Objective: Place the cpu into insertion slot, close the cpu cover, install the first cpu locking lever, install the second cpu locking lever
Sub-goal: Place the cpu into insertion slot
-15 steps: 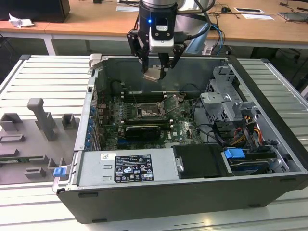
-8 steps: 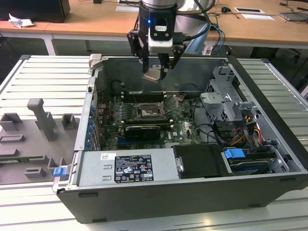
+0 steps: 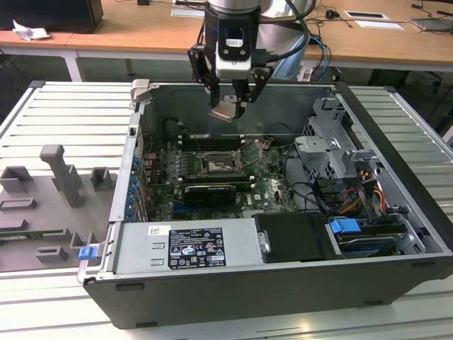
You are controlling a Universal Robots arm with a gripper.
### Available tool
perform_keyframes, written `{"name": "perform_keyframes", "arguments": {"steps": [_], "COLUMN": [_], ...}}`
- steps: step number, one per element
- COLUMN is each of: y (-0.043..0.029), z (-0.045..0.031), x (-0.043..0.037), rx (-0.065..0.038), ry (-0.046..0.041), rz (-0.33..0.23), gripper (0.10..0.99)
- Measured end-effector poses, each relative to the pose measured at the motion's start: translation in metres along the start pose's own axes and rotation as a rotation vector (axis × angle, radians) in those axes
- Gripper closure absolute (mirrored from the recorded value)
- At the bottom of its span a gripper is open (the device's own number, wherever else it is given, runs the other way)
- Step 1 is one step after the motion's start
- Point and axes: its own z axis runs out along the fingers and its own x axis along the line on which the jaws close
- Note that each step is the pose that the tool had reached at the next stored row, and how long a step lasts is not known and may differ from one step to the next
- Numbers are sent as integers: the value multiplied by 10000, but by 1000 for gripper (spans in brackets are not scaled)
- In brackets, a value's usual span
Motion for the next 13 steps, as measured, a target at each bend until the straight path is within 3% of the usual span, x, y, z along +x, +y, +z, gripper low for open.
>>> {"name": "perform_keyframes", "arguments": {"steps": [11, 13], "y": [-2, -3], "z": [20, 29], "x": [0, 0], "rx": [-11, -18], "ry": [-51, -79], "rz": [569, 882], "gripper": [557, 557]}}
